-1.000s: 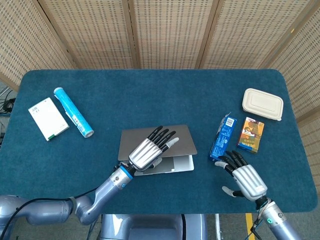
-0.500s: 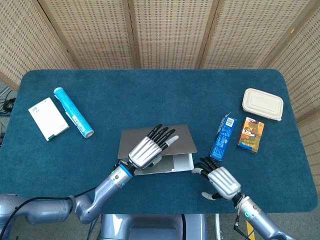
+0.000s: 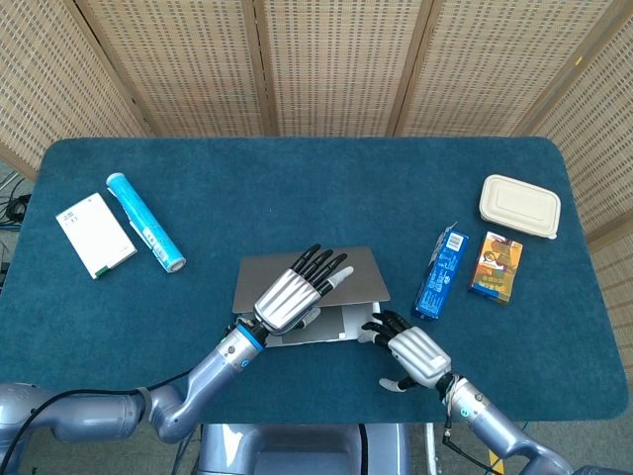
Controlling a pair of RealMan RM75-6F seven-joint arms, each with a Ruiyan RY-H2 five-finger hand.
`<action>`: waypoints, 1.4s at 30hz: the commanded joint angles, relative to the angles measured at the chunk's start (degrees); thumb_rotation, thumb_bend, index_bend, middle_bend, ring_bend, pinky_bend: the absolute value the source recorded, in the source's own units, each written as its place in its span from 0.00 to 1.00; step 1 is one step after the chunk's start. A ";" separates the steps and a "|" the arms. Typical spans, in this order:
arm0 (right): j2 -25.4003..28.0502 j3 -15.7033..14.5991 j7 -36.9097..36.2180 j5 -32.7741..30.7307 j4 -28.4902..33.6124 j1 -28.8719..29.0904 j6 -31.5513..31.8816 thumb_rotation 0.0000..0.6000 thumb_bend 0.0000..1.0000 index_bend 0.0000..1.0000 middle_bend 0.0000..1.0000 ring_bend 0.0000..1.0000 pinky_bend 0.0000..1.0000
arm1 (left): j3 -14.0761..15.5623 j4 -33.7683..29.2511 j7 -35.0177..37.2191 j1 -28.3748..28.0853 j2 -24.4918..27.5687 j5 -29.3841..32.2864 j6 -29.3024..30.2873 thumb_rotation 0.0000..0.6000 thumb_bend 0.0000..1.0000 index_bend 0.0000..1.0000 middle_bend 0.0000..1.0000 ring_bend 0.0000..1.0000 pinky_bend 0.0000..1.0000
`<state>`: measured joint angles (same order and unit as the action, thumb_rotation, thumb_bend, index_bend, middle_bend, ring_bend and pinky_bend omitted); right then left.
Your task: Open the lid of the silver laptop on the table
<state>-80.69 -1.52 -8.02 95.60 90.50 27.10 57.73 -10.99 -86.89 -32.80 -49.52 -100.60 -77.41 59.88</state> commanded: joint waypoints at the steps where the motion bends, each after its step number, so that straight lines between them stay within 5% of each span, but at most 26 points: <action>1: -0.71 -0.08 -0.41 -0.50 -0.69 0.43 -0.43 1.00 0.26 0.22 0.18 0.00 0.03 | -0.14 0.04 -0.01 -0.08 -0.02 0.20 0.05 1.00 0.40 0.00 0.00 0.00 0.00; 14: -4.60 -0.60 -3.13 -2.17 -4.59 2.54 -2.94 1.00 0.26 0.22 0.18 0.00 0.03 | -0.14 1.04 -0.65 -0.42 -0.23 0.46 0.44 1.00 0.39 0.00 0.00 0.00 0.00; 42: -9.02 -3.18 -11.05 -0.85 -11.48 1.73 1.83 1.00 0.26 0.22 0.17 0.00 0.03 | -0.80 2.66 -0.89 0.16 0.11 4.22 0.64 1.00 0.40 0.00 0.00 0.00 0.00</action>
<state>-89.55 -4.61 -18.91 94.69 79.18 28.90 59.39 -11.72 -84.24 -33.76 -49.39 -100.57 -73.33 60.55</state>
